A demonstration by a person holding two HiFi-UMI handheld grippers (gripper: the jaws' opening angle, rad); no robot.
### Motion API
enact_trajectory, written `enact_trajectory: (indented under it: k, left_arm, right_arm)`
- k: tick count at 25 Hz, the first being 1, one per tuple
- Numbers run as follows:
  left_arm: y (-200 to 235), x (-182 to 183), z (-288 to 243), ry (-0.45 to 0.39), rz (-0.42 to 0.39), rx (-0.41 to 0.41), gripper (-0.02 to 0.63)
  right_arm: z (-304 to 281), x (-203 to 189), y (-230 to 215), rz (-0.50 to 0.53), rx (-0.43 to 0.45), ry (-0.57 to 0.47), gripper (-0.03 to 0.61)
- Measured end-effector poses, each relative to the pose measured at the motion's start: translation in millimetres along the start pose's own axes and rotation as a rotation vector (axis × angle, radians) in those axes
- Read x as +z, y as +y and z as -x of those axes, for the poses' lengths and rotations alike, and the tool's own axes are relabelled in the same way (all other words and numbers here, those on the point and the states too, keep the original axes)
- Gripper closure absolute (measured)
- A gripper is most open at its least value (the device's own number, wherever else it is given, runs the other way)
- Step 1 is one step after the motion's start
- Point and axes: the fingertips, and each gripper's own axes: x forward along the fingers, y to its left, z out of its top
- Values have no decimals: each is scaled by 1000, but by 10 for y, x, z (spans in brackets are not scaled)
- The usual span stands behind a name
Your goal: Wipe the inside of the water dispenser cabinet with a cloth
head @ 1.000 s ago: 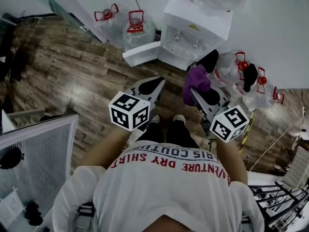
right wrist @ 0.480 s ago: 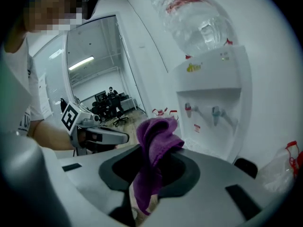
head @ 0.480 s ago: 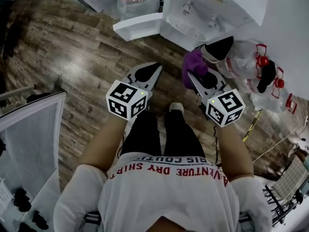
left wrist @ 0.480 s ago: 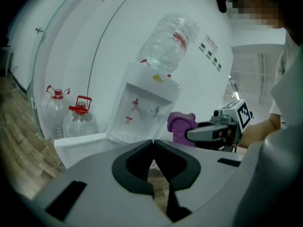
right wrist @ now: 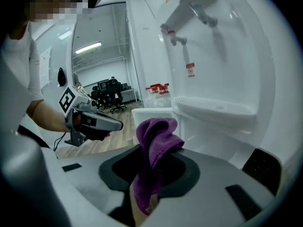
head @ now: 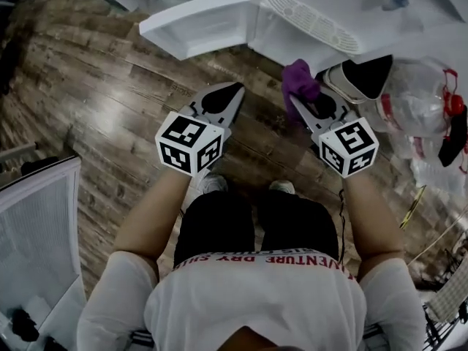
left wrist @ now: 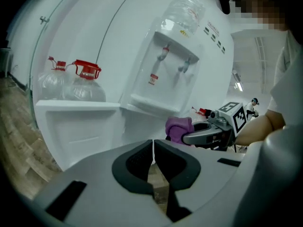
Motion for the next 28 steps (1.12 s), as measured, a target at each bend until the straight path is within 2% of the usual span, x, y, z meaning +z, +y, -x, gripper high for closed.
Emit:
enact_trajectory:
  k: [5, 8, 11, 15, 20, 24, 28]
  left_arm:
    - [418, -368, -483, -9, -69, -15, 580]
    - [602, -413, -698, -31, -81, -32, 580]
    - [809, -368, -845, -60, -71, -14, 580]
    - [1039, -305, -1057, -83, -29, 22, 580]
    - [1149, -234, -1311, -107, 74, 31, 580]
    - [1060, -170, -1398, -121, 82, -11, 580]
    - [1015, -145, -1406, -135, 65, -8, 580]
  right_arm:
    - [-661, -429, -372, 50, -25, -9, 472]
    - [-941, -526, -554, 74, -62, -30, 472]
    - [-1183, -543, -690, 131, -89, -50, 472]
    - [-1382, -425, -907, 189, -136, -87, 472]
    - [-1564, -254, -1143, 213, -181, -111, 471]
    - [-1605, -22, -1247, 177, -215, -179, 471]
    - [-1638, 157, -1294, 134, -236, -256, 471]
